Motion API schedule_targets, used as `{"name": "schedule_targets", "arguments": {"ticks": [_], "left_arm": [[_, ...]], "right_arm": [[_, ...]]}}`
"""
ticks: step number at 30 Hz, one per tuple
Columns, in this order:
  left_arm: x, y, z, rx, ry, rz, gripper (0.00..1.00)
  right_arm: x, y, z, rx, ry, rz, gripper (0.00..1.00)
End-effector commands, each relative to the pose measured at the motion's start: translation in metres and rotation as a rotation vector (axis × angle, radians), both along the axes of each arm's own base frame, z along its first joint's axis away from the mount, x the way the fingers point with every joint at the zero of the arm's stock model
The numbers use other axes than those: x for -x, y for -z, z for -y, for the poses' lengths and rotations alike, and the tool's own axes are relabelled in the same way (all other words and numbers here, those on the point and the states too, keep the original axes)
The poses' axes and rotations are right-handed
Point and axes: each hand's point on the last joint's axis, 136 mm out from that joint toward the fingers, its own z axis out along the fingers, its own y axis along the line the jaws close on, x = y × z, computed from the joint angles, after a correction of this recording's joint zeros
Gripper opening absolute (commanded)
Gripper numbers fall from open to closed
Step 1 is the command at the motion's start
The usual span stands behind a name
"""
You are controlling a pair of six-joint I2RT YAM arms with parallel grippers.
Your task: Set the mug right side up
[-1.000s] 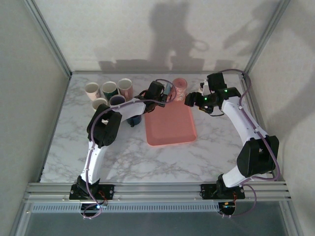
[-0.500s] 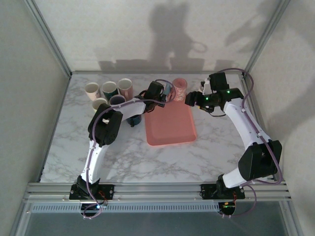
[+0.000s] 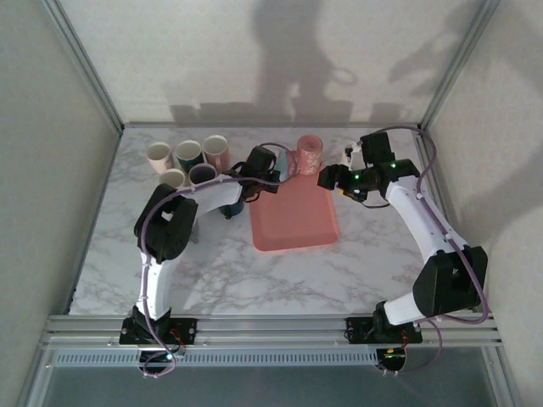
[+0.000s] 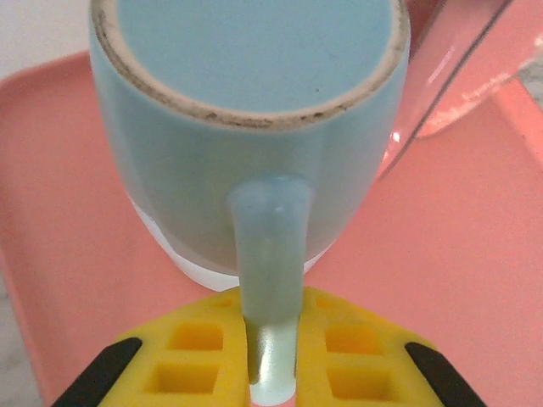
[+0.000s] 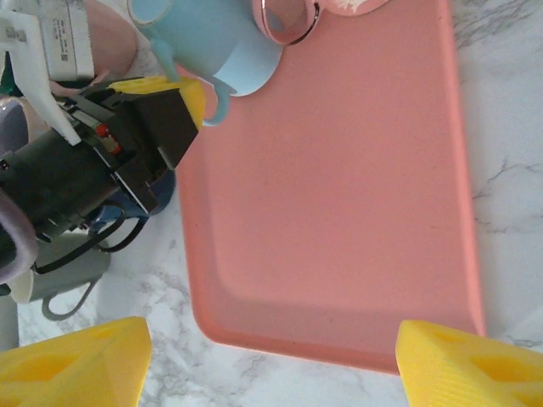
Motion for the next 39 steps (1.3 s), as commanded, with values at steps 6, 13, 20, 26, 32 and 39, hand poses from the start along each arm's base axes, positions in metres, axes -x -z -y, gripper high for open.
{"name": "schedule_targets", "arguments": {"ticks": [6,13,20,26,32,39], "left_arm": [[0.030,-0.098,0.006,0.202,-0.022,0.122,0.00],[0.063,-0.169,0.000,0.415,-0.013,0.186,0.00],[0.099,-0.234,-0.007,0.651,0.066,0.292,0.00],[0.122,-0.273,-0.019,0.844,0.107,0.357,0.00],[0.140,-0.295,-0.022,0.972,0.165,0.389,0.00],[0.150,-0.307,-0.028,1.068,0.181,0.421,0.00]], "right_arm": [[0.014,-0.013,-0.017,-0.149,-0.036,0.004,0.76],[0.025,-0.025,-0.035,-0.303,-0.096,0.002,0.76],[0.034,-0.041,-0.046,-0.421,-0.131,0.025,0.75],[0.040,-0.053,-0.049,-0.473,-0.156,0.056,0.75],[0.044,-0.072,-0.057,-0.561,-0.198,0.089,0.74],[0.048,-0.086,-0.060,-0.613,-0.231,0.117,0.73]]}}
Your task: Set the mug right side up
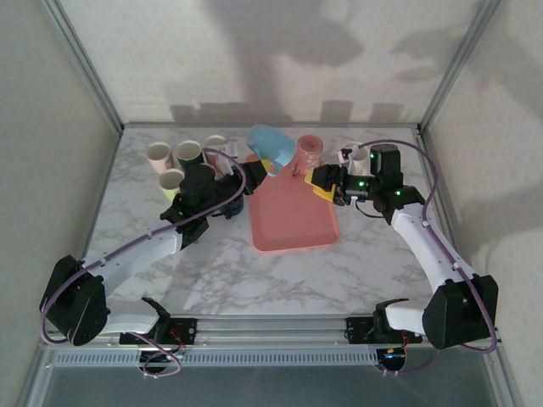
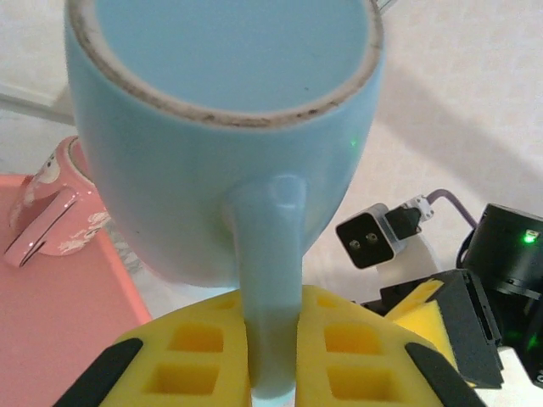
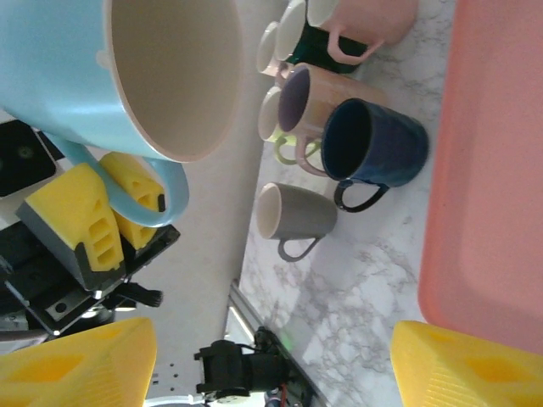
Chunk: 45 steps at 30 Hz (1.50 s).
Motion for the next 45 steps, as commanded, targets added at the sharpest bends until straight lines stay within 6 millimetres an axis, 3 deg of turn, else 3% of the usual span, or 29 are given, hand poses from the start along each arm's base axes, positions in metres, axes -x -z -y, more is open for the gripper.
{"name": "schedule_targets", "arguments": {"ticks": [1,11,19,34,42,45], "left_arm": [[0.020,-0.073,-0.011,0.187,0.030,0.193,0.00],[0.035,-0.085,-0.016,0.326,0.079,0.230,0.00],[0.041,-0.087,-0.016,0.356,0.094,0.243,0.00],[0.037,-0.091,-0.009,0.361,0.121,0.248,0.00],[0.036,-0.091,-0.003,0.377,0.152,0.250,0.00],[0.035,-0.093,-0.002,0.385,0.153,0.253,0.00]], "right_arm": [[0.006,-0.017,-0.003,-0.062,-0.035,0.042,0.73],[0.010,-0.042,-0.011,-0.187,-0.080,0.104,0.60],[0.017,-0.061,-0.041,-0.249,-0.176,0.131,0.59],[0.019,-0.059,-0.046,-0.201,-0.168,0.162,0.58],[0.003,-0.059,-0.044,-0.278,-0.054,0.090,0.59],[-0.003,-0.059,-0.043,-0.330,-0.008,0.069,0.56]]}}
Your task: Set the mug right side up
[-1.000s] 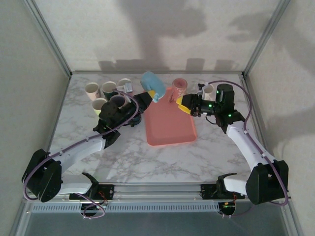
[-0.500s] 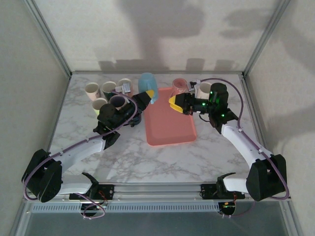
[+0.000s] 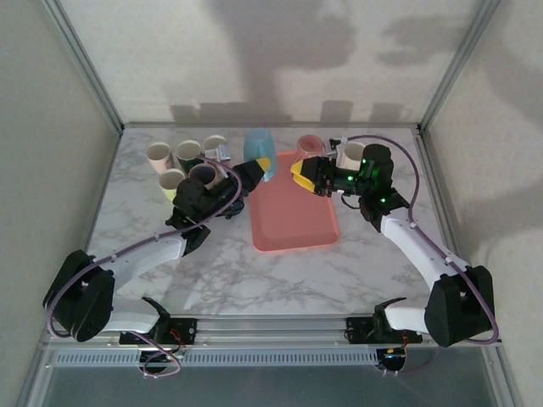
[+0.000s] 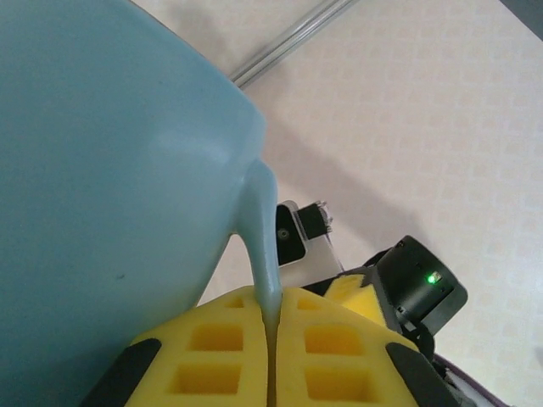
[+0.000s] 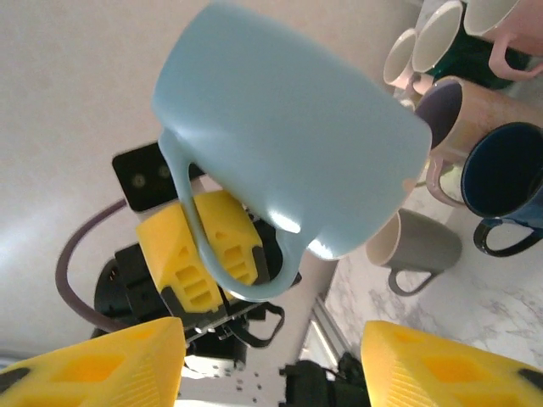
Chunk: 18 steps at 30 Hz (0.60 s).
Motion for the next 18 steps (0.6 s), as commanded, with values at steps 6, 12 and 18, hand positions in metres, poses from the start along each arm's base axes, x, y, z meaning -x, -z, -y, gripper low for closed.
{"name": "schedule_targets", "arguments": {"ticks": [6,12,18], "left_arm": [[0.016,-0.074,-0.003,0.149,0.040,0.211,0.00],[0.012,-0.079,0.003,0.165,0.056,0.218,0.00],[0.010,-0.084,0.011,0.189,0.075,0.227,0.00]], "right_arm": [[-0.008,-0.009,-0.002,-0.131,0.080,-0.033,0.52],[-0.006,-0.010,-0.004,-0.169,0.083,-0.041,0.50],[-0.004,-0.011,-0.002,-0.172,0.093,-0.035,0.49]]}}
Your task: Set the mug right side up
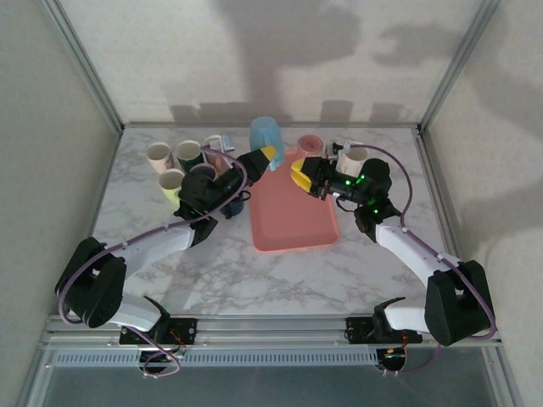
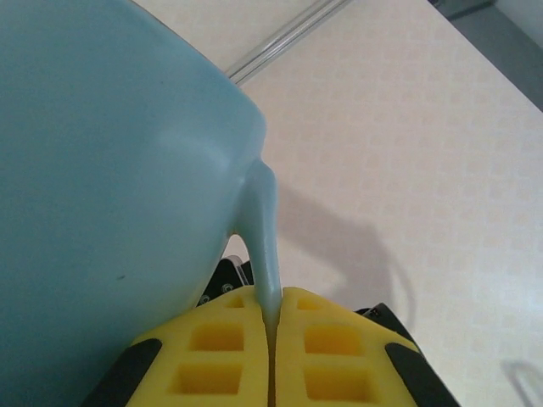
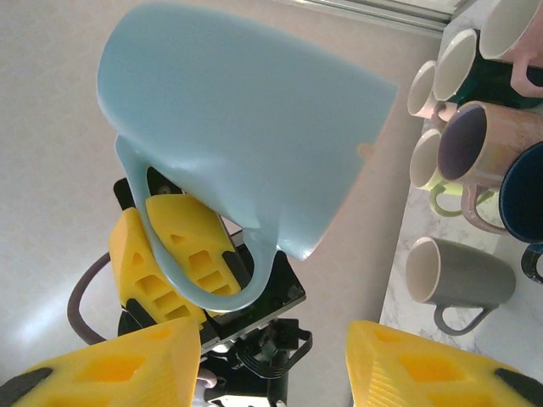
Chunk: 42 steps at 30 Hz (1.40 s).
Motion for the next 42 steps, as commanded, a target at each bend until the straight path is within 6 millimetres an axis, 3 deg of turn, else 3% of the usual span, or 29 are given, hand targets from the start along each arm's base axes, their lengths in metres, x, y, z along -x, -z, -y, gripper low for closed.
{"name": "schedule_targets", "arguments": {"ticks": [1,10,24,35,42], "left_arm": [[0.023,-0.062,-0.002,0.119,0.043,0.187,0.00],[0.029,-0.075,0.006,0.158,0.064,0.208,0.00],[0.029,-0.080,0.012,0.208,0.070,0.193,0.00],[0.031,-0.098,0.009,0.325,0.101,0.224,0.00],[0.032,-0.092,0.010,0.383,0.131,0.201,0.00]], "right_arm": [[0.004,-0.010,0.001,-0.031,0.013,0.037,0.49],[-0.005,-0.018,0.006,-0.086,0.074,0.055,0.48],[-0.012,-0.055,0.013,-0.212,0.126,0.136,0.44],[-0.019,-0.054,0.008,-0.266,0.131,0.102,0.42],[-0.022,-0.066,0.006,-0.306,0.131,0.134,0.41]]}}
